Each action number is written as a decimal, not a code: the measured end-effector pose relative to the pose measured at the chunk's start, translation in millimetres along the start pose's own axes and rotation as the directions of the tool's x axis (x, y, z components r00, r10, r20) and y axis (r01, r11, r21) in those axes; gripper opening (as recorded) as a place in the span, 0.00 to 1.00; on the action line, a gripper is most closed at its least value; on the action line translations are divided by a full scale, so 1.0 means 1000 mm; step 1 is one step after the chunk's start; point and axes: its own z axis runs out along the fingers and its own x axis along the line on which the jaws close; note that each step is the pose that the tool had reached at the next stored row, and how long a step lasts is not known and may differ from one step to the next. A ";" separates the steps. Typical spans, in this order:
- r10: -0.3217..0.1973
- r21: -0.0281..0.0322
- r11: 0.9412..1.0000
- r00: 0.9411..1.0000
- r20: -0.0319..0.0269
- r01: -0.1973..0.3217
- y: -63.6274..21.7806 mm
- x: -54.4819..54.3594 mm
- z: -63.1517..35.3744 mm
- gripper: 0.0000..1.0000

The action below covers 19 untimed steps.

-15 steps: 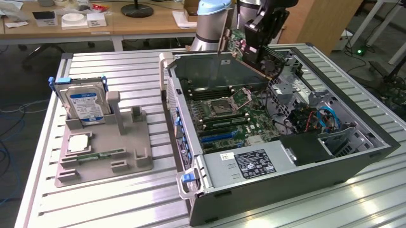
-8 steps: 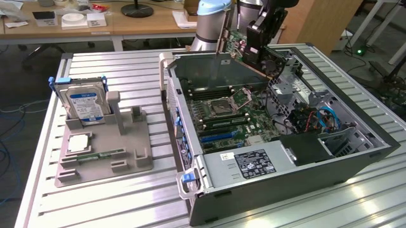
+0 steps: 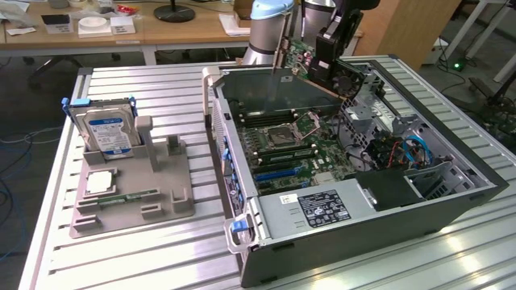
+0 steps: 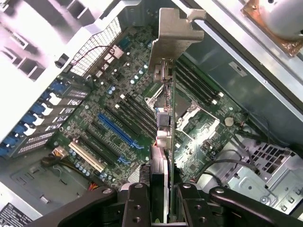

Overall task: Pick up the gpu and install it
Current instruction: 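Insert the gpu into the slot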

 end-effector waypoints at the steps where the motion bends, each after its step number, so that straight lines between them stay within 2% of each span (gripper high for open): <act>1: -0.010 0.000 1.000 1.000 0.000 0.010 0.0000 0.000 0.0000 0.27; 6: -0.064 -0.001 0.998 0.998 -0.002 0.064 -0.0003 0.000 0.0001 0.27; 11: -0.124 -0.003 0.992 0.992 -0.004 0.124 -0.0004 0.000 0.0001 0.27; 15: -0.179 -0.004 0.984 0.984 -0.005 0.179 -0.0005 0.000 0.0003 0.27; 19: -0.237 -0.006 0.971 0.971 -0.007 0.237 -0.0005 0.000 0.0005 0.27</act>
